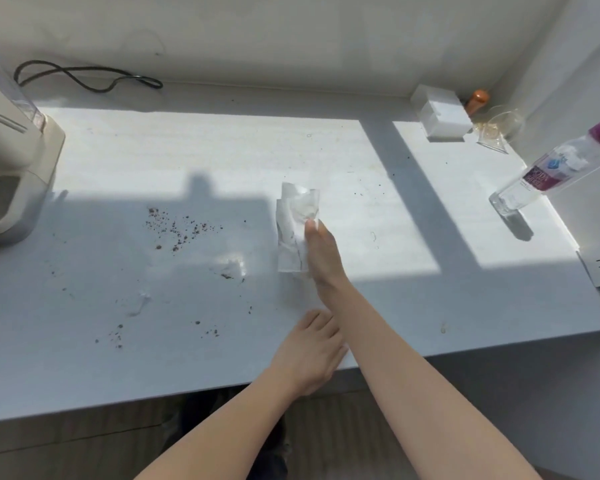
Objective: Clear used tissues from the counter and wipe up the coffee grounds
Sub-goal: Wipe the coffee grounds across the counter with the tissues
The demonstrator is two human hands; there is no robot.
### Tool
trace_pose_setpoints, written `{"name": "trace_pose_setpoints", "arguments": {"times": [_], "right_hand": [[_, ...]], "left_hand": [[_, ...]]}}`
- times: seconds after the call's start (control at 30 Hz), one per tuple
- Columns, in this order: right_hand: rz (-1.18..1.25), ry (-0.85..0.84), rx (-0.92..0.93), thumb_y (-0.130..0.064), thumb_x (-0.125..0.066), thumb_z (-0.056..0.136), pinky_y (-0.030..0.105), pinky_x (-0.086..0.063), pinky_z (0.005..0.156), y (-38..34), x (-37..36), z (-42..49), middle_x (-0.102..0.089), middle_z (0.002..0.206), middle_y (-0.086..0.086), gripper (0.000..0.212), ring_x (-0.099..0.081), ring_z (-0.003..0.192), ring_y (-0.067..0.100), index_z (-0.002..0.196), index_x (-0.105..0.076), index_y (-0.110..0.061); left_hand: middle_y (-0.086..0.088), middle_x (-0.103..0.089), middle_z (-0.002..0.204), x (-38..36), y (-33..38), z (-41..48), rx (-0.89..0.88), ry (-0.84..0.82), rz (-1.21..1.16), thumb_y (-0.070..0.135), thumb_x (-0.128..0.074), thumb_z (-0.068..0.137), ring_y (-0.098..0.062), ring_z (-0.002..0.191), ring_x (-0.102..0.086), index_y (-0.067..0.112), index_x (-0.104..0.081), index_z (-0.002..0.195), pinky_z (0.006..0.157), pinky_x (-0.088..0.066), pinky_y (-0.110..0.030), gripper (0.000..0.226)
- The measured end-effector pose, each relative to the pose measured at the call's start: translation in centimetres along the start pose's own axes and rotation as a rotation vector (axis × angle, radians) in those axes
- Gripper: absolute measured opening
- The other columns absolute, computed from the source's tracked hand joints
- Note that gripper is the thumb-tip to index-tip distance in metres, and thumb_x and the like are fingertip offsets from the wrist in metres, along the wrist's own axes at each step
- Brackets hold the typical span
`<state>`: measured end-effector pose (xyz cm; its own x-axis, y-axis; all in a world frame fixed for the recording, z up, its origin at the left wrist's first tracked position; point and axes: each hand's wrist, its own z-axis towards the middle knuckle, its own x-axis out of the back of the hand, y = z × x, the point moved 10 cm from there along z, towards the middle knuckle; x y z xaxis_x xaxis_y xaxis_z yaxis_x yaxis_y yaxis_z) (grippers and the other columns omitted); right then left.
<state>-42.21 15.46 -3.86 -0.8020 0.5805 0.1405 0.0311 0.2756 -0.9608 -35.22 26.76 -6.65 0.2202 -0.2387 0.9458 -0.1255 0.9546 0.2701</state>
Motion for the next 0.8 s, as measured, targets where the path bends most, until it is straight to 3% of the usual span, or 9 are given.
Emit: {"name": "trace_pose_setpoints", "arguments": {"times": [0.07, 0.13, 0.23, 0.3, 0.37, 0.43, 0.5, 0.63, 0.8], "right_hand": [[0.074, 0.142, 0.017, -0.026, -0.032, 0.102, 0.039, -0.046, 0.097, -0.7, 5.7, 0.7, -0.063, 0.108, -0.002, 0.029, -0.058, 0.105, 0.019, 0.115, -0.058, -0.019], [0.067, 0.263, 0.041, -0.026, -0.034, 0.102, 0.045, -0.044, 0.100, -0.8, 11.3, 1.0, -0.062, 0.114, 0.002, 0.030, -0.057, 0.109, 0.021, 0.119, -0.056, -0.017], [-0.176, 0.366, 0.072, -0.026, -0.033, 0.101, 0.048, -0.038, 0.108, 0.0, 18.0, 1.0, -0.056, 0.121, 0.001, 0.037, -0.052, 0.113, 0.018, 0.132, -0.049, -0.012], [-0.369, 0.334, 0.059, -0.020, -0.031, 0.101, 0.041, -0.032, 0.112, 1.7, 19.8, 0.9, -0.051, 0.131, 0.003, 0.041, -0.047, 0.121, 0.020, 0.140, -0.040, -0.015], [-0.533, 0.252, 0.017, -0.012, -0.030, 0.101, 0.027, -0.020, 0.112, 4.6, 19.4, 0.9, -0.037, 0.150, 0.008, 0.045, -0.032, 0.137, 0.021, 0.146, -0.029, -0.014], [-0.797, 0.191, -0.004, -0.013, -0.029, 0.101, 0.035, -0.015, 0.114, 6.9, 18.1, 0.9, -0.025, 0.155, 0.013, 0.047, -0.019, 0.143, 0.028, 0.146, -0.024, -0.006], [-1.040, 0.185, 0.024, -0.018, -0.029, 0.099, 0.048, -0.020, 0.109, 7.5, 16.6, 1.2, -0.024, 0.154, 0.018, 0.048, -0.019, 0.142, 0.035, 0.145, -0.028, -0.004], [-1.248, 0.097, 0.057, -0.020, -0.037, 0.097, 0.050, -0.019, 0.110, 7.6, 12.3, 1.3, -0.018, 0.157, 0.018, 0.053, -0.014, 0.144, 0.036, 0.147, -0.023, -0.008], [-1.355, 0.007, 0.142, -0.022, -0.037, 0.097, 0.050, -0.019, 0.112, 7.1, 6.0, 0.4, -0.014, 0.158, 0.016, 0.056, -0.012, 0.145, 0.034, 0.148, -0.018, -0.010]], "left_hand": [[0.001, -0.041, 0.148, -1.4, -1.5, 0.2, 0.111, -0.124, -0.010, 0.034, -0.030, 0.095, -0.019, 0.137, -0.037, 0.017, -0.041, 0.140, 0.114, -0.027, -0.045, 0.049], [0.002, -0.010, 0.158, -2.9, -1.7, 0.1, 0.128, -0.204, -0.055, 0.035, -0.020, 0.098, -0.015, 0.145, -0.007, 0.017, -0.015, 0.149, 0.116, -0.001, -0.050, 0.055], [0.003, 0.003, 0.158, -3.3, -1.6, 0.2, 0.117, -0.227, -0.056, 0.035, -0.012, 0.097, -0.014, 0.145, 0.007, 0.018, -0.002, 0.150, 0.113, 0.013, -0.047, 0.056], [0.004, 0.010, 0.157, -3.3, -1.7, 0.1, 0.114, -0.228, -0.053, 0.036, -0.008, 0.097, -0.013, 0.144, 0.014, 0.019, 0.003, 0.149, 0.112, 0.020, -0.043, 0.057], [0.005, 0.013, 0.156, -3.3, -1.5, 0.1, 0.108, -0.228, -0.064, 0.037, -0.006, 0.096, -0.011, 0.143, 0.017, 0.019, 0.006, 0.149, 0.111, 0.023, -0.041, 0.057], [0.006, 0.013, 0.156, -3.4, -1.6, 0.2, 0.112, -0.230, -0.080, 0.037, -0.005, 0.096, -0.011, 0.142, 0.019, 0.019, 0.005, 0.149, 0.112, 0.021, -0.040, 0.057], [0.007, 0.011, 0.157, -2.8, -1.8, 0.3, 0.128, -0.193, -0.136, 0.036, -0.006, 0.096, -0.009, 0.143, 0.019, 0.019, 0.002, 0.150, 0.115, 0.017, -0.038, 0.057], [0.008, 0.001, 0.158, 0.2, -3.3, -0.8, 0.255, -0.023, -0.280, 0.032, -0.016, 0.099, -0.007, 0.145, 0.009, 0.019, -0.007, 0.150, 0.119, 0.008, -0.032, 0.054], [0.007, -0.008, 0.158, 4.9, -11.0, -7.1, 0.495, 0.139, -0.247, 0.028, -0.020, 0.098, -0.006, 0.145, 0.003, 0.019, -0.012, 0.150, 0.118, 0.007, -0.028, 0.053]]}}
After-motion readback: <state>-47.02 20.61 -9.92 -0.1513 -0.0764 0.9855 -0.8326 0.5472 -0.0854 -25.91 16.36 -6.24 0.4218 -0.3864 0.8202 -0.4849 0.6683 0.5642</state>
